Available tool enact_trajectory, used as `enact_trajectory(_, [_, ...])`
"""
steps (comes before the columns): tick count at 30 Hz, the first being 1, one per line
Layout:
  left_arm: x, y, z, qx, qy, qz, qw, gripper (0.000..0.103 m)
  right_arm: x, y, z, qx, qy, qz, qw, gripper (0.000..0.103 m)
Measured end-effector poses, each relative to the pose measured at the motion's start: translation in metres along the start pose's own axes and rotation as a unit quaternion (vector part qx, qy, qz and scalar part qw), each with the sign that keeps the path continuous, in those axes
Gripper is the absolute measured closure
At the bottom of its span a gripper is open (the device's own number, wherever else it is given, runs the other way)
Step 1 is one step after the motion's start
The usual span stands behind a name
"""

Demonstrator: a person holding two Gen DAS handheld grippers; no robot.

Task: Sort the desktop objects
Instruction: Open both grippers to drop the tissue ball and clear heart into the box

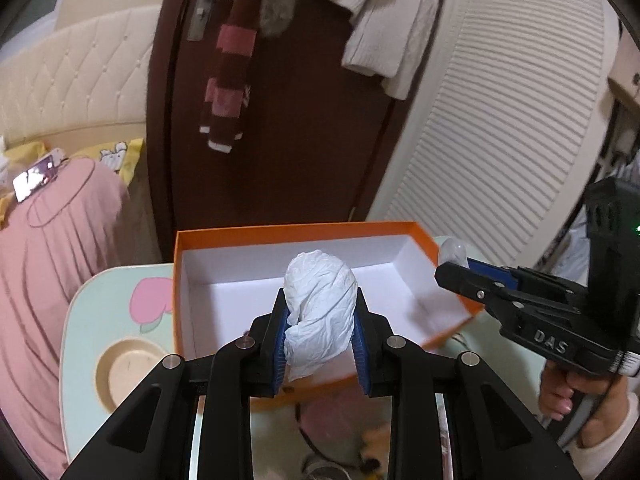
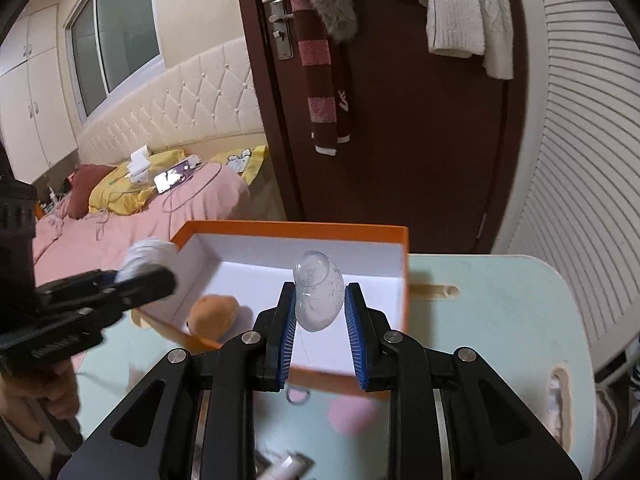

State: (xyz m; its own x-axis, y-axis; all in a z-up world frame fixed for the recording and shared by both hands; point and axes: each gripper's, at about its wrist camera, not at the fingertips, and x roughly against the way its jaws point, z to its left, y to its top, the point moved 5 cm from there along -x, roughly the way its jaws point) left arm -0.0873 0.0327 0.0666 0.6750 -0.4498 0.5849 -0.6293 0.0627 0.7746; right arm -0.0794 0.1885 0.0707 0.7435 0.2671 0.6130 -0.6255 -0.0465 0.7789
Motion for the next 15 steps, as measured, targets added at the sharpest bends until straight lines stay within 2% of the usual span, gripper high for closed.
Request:
enact_trajectory(5, [-0.02, -0.008, 0.01, 0.008, 0.016, 0.019, 0.9997, 0.077, -0.027, -0.005, 0.0, -0.007, 0.002, 0.029, 1.0, 0.078])
enact_trajectory(7, [-0.021, -0.01, 0.008, -0.004, 0.022, 0.017, 0.9996, 0.077, -0.034, -0.009, -0.003, -0.013, 0.003, 0.038, 0.999, 0.078])
enact_trajectory(11, [-0.025, -0.012, 0.004, -0.011, 0.024, 0.018, 0.9995, 0.076, -0.037, -0.012, -0.004, -0.007, -0.005, 0.037, 0.999, 0.077])
enact_trajectory(15, [-0.026, -0.012, 0.001, -0.012, 0.026, 0.013, 0.9995, 0.066, -0.036, -0.013, -0.005, -0.013, -0.001, 0.035, 0.999, 0.077])
